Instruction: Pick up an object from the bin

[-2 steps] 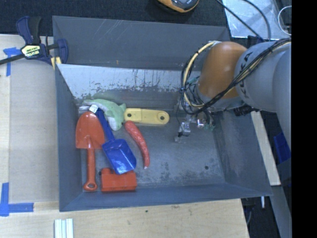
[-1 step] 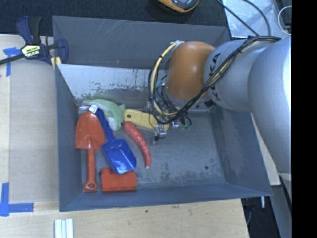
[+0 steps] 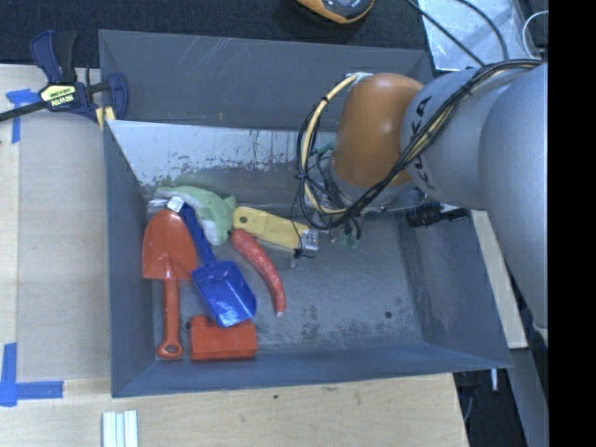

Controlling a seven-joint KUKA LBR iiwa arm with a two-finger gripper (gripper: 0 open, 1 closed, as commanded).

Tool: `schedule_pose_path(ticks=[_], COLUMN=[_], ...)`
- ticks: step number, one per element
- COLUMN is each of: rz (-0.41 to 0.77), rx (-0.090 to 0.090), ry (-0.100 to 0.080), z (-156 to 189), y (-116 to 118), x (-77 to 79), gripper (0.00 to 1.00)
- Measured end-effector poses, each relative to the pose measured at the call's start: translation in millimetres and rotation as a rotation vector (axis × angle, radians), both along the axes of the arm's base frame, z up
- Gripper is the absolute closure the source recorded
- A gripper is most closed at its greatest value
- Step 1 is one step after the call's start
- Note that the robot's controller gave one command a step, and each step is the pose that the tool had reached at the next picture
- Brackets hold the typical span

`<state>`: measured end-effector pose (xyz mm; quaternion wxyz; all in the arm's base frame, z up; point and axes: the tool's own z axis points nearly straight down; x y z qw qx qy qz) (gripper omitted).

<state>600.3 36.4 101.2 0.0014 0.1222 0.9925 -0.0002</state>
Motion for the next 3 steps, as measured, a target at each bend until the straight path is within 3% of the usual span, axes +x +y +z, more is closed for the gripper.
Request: schedule_pose_path(ticks=[1, 3], rz=[0.258, 0.257], rx=[0.002, 0.003], ry=[-0.014, -0.013], z=[-28.2, -24.9], y=[74.8, 74.6], x=[-15.5, -16.2], gripper=[1.00, 1.00])
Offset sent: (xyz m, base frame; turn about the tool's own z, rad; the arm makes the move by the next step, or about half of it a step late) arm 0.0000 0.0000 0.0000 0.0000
